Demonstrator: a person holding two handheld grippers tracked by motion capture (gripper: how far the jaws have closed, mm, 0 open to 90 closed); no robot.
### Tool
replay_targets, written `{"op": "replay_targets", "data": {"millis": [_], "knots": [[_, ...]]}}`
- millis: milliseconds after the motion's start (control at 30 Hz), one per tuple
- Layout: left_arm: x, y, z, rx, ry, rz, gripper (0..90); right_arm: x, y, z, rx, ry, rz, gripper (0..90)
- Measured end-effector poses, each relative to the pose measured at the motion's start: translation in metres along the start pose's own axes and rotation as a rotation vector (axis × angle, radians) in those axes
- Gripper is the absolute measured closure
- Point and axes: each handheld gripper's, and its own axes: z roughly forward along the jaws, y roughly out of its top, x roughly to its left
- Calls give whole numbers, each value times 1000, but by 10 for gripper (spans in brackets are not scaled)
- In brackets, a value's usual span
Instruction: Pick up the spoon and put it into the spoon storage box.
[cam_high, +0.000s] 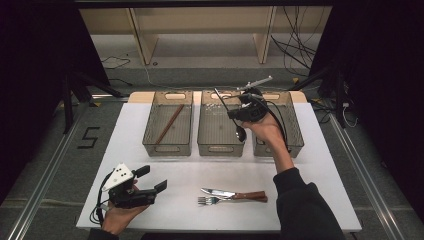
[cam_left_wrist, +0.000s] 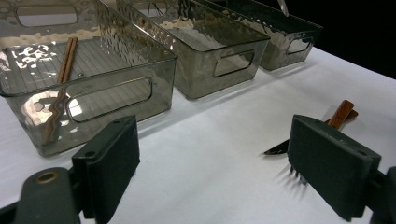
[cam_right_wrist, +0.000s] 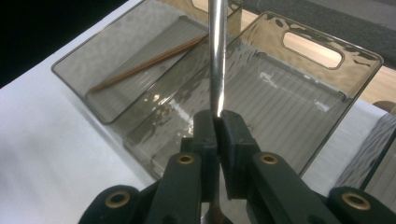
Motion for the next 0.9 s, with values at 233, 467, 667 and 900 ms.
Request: {"op": "replay_targets", "data": {"millis": [233,467,667,900], "knots": [[0,0,0,6,-2,4,164,-7,3,12,2,-9,21,858],[0,0,1,8,-3,10,164,-12,5,23,6,-21,40,857],[0,0,0,7,-3,11,164,-14,5,30,8,-24,55,857],[-1,0,0,2,-5,10,164,-16,4,40,19,-38,55,857]]}}
